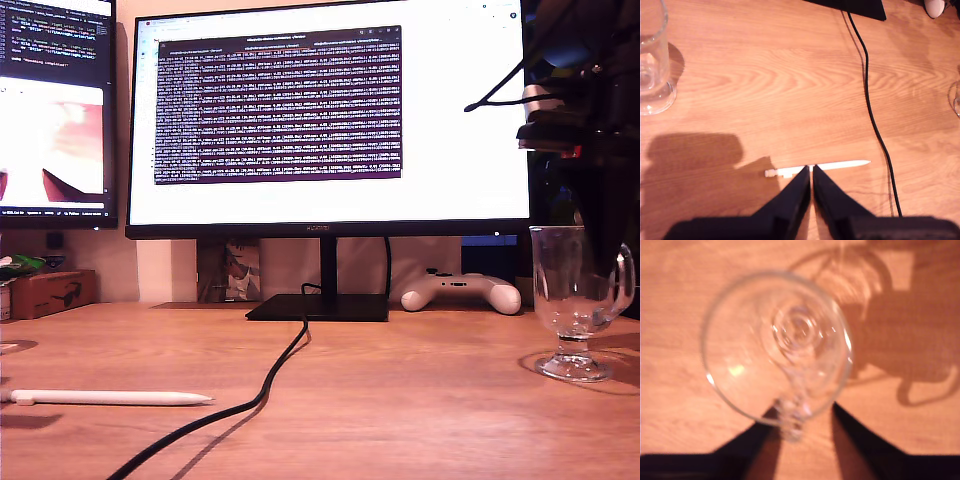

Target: Pick the small glass cups in front of you with each of your hands, and place them behind the white pen

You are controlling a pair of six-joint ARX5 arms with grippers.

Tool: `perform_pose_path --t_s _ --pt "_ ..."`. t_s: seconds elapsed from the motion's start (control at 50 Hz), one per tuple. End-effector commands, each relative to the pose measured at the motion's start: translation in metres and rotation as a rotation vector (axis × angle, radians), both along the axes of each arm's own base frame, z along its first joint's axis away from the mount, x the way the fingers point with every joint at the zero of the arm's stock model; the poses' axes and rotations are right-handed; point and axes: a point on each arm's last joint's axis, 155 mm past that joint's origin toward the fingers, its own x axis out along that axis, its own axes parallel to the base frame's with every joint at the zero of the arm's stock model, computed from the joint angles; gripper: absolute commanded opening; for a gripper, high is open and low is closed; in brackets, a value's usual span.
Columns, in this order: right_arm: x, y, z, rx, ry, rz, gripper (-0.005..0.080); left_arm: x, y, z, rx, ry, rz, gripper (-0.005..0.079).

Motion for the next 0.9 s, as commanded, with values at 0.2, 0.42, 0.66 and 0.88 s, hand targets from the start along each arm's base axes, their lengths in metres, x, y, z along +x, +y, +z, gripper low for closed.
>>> perform_pose_path --t_s 0.2,0.42,0.66,0.88 --pt "0.008 0.002 0.002 -0.002 -0.038 0.027 -0.0013 0.012 0.009 0.02 0.042 -0.054 0.033 0.0012" --pt "0.011 0.003 0.003 -0.003 -0.053 0.047 -0.0013 0.012 0.041 0.062 0.203 -0.054 0.139 0.0174" --pt "0.014 0.004 0.003 -0.004 -0.068 0.07 -0.0013 0.013 0.073 0.067 0.41 0.09 0.159 0.0297" --pt "0.017 0.005 0.004 -0.003 -0.082 0.078 -0.0013 0.025 0.09 0.029 0.585 0.236 0.04 0.0297"
